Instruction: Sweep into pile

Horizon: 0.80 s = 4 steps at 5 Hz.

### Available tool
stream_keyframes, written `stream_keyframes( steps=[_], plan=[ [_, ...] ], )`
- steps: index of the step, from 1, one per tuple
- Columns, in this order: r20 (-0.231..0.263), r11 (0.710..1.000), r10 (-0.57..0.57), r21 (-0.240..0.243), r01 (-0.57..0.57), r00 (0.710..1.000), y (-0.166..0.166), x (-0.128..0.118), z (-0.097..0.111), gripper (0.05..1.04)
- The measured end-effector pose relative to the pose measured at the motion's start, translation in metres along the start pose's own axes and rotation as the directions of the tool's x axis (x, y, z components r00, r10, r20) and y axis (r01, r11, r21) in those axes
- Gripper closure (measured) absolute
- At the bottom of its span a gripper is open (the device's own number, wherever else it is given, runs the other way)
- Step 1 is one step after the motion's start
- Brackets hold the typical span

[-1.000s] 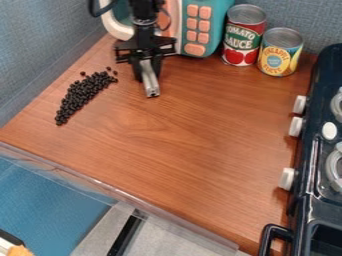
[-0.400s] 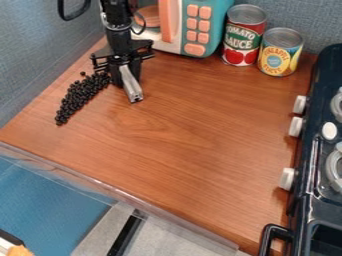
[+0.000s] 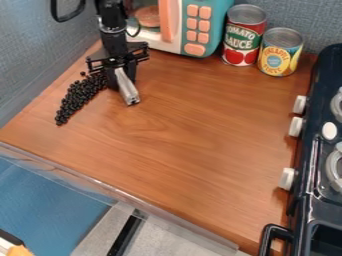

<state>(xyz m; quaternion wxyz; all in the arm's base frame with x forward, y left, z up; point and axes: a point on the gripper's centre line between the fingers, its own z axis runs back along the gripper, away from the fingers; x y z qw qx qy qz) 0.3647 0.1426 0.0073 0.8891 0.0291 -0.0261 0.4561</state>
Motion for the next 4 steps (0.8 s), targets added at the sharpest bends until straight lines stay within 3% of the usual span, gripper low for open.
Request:
stream_keyframes(
  steps=[3,4],
  plan=[
    [0.004,0.998,0.069,0.012,-0.069,0.998,0.027,-0.004,0.000,0.689],
    [0.020,0.999,0.033,0.014,-0.033,0.999,0.027,0.000,0.002,0.689]
  ],
)
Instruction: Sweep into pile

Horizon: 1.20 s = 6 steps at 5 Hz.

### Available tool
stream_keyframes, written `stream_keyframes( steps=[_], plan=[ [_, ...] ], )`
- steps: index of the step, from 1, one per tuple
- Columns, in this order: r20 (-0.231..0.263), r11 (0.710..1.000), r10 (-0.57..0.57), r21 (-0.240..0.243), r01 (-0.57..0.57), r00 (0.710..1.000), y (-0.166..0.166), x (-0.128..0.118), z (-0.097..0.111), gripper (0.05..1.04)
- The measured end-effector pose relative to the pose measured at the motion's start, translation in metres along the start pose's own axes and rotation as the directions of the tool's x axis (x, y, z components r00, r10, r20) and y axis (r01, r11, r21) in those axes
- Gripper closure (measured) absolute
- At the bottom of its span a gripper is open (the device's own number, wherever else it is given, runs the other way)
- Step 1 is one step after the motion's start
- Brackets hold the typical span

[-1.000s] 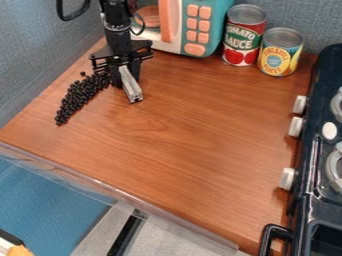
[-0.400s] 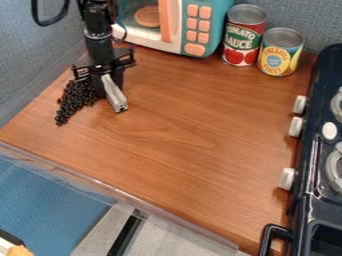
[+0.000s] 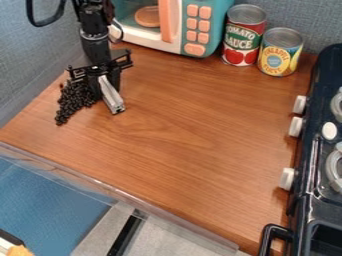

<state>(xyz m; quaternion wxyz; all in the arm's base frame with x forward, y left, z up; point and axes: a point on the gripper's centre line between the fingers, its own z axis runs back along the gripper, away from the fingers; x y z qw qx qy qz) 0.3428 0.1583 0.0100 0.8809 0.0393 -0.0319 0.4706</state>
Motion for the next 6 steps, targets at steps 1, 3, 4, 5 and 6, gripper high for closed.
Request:
stream_keyframes(
  steps=[1,3,4,5,6],
  plan=[
    [0.007,0.999,-0.045,0.014,0.045,0.999,-0.005,0.006,0.001,0.689],
    [0.031,0.990,-0.142,0.014,0.142,0.989,-0.031,0.011,0.006,0.690],
    [0.016,0.986,-0.168,0.002,0.168,0.986,-0.042,0.001,0.006,0.690],
    [0.023,0.978,-0.208,-0.012,0.208,0.978,-0.044,-0.008,0.017,0.689],
    [0.067,0.943,-0.332,0.005,0.333,0.941,-0.062,-0.029,0.040,0.689]
  ],
)
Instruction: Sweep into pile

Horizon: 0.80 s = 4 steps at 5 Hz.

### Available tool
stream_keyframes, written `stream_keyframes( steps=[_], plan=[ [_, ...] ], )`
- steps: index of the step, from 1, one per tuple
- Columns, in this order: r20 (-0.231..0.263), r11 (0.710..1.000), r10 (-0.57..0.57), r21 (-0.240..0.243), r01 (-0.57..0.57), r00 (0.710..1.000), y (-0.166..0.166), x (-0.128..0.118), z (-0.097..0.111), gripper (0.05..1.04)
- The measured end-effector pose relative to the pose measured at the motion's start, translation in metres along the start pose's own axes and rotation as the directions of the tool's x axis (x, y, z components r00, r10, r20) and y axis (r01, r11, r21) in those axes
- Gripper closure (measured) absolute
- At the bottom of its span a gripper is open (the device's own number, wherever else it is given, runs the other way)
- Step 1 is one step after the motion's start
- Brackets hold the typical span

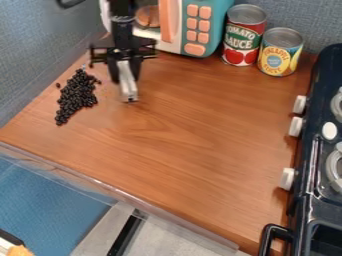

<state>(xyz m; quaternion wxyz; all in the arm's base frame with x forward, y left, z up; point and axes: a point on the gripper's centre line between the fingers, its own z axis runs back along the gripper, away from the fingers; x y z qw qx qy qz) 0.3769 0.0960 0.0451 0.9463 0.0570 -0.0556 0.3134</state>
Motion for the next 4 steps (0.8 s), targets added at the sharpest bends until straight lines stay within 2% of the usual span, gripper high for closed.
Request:
stream_keyframes(
  steps=[1,2,3,4],
  plan=[
    [0.035,0.981,-0.194,0.023,0.193,0.980,-0.030,-0.023,0.012,0.689],
    [0.046,0.929,-0.368,0.065,0.365,0.929,-0.052,-0.048,0.006,0.689],
    [0.056,0.847,-0.526,0.128,0.516,0.849,-0.071,-0.071,-0.004,0.689],
    [0.052,0.799,-0.593,0.160,0.579,0.804,-0.074,-0.083,-0.012,0.689]
  ],
)
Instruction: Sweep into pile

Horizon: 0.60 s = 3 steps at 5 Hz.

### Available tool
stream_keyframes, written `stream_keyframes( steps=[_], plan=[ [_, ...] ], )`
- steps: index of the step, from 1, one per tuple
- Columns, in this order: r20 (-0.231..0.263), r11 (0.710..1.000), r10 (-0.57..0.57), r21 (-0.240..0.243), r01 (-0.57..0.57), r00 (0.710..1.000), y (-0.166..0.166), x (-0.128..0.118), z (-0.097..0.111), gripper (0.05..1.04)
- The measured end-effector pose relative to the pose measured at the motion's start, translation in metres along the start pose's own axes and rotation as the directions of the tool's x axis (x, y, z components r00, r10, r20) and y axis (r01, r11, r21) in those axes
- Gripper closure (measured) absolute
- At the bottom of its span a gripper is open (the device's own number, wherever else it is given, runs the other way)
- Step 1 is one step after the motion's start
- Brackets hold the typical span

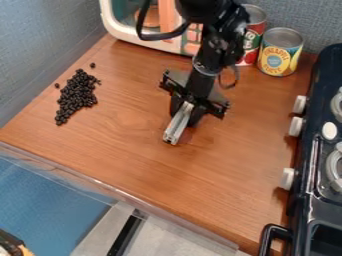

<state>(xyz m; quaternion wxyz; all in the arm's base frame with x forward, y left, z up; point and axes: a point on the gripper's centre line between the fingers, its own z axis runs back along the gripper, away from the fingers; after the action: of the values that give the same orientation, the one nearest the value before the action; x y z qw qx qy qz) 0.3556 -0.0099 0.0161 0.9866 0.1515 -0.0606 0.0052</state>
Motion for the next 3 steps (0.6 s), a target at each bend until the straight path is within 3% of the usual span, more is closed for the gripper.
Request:
stream_keyframes(
  steps=[1,2,3],
  plan=[
    [-0.006,1.000,-0.010,-0.010,0.010,1.000,0.002,-0.001,-0.002,0.689],
    [-0.045,0.999,0.017,-0.040,-0.018,0.999,0.011,-0.005,-0.006,0.628],
    [-0.100,0.994,-0.006,-0.105,-0.005,0.995,0.022,-0.010,-0.008,0.348]
  ],
)
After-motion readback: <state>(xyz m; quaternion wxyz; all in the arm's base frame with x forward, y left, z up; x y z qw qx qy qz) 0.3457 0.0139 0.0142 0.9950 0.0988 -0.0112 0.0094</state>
